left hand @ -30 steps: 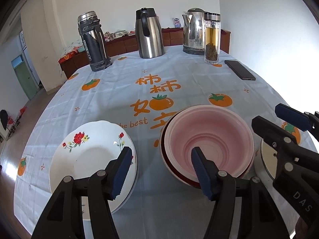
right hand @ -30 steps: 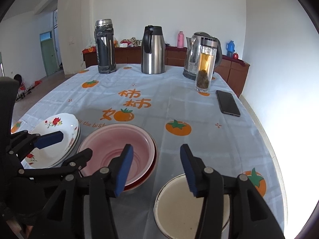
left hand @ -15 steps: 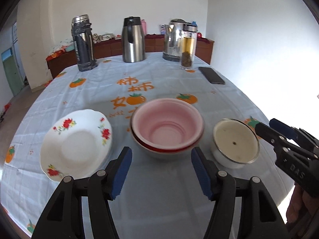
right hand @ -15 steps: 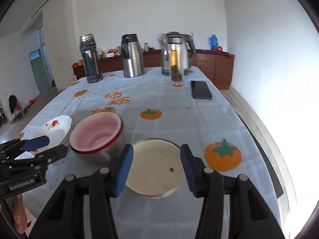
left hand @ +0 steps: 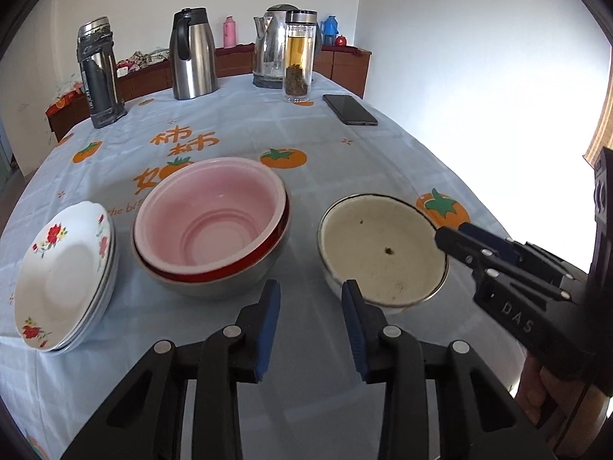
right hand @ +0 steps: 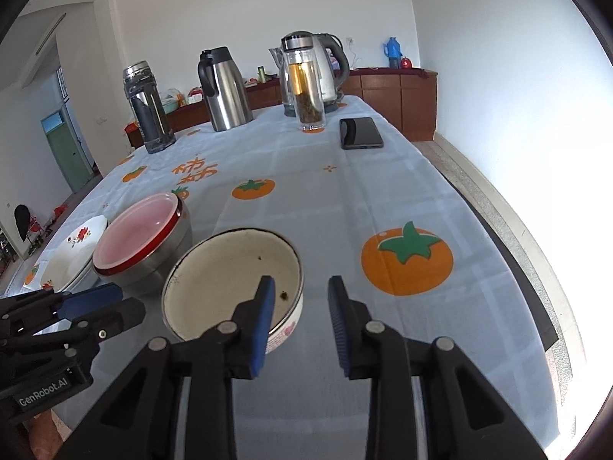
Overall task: Organize plates and bowls
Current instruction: 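Move both tools to the rim of the cream enamel bowl, then close both tools on opposite sides of the enamel bowl rim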
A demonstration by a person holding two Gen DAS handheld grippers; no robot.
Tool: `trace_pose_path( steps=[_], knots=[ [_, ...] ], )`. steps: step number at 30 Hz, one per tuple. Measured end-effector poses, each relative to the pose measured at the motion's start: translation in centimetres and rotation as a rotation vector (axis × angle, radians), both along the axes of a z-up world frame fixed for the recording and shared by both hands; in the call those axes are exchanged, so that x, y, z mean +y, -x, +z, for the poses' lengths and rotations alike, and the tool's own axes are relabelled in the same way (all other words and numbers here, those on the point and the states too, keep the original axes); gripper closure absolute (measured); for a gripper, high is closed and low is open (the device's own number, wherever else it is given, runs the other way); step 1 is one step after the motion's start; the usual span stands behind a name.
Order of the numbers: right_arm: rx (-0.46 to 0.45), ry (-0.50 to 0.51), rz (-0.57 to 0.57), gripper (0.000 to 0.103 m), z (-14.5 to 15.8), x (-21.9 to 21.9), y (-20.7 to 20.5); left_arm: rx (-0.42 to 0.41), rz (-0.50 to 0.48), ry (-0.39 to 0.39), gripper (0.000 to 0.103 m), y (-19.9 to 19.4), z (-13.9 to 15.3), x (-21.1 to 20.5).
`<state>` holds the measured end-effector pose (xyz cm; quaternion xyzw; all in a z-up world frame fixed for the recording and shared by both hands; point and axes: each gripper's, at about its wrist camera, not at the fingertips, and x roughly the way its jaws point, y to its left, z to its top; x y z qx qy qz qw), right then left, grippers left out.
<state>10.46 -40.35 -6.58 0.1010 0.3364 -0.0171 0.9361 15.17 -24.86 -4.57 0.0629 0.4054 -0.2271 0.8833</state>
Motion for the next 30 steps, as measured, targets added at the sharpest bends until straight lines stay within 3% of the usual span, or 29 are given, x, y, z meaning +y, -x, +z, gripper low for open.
trace_pose_path(
  steps=[11,14,21,30],
  knots=[
    [0.015,-0.033,0.040,0.088,-1.1,-0.2,-1.1,0.023,-0.023,-0.014,0.067,-1.4,-1.2,-2.3],
    [0.009,-0.037,0.045,0.092,-1.2,-0.1,-1.1,0.037,-0.033,-0.016,0.073,-1.6,-1.8,-2.9],
    [0.000,-0.039,0.034,0.092,-1.1,-0.1,-0.8,0.018,-0.014,-0.016,0.082,-1.4,-1.7,-2.9],
    [-0.020,-0.041,0.032,0.092,0.2,0.1,0.2,0.008,-0.006,0.004,0.082,-0.5,-0.7,-2.4]
  ],
)
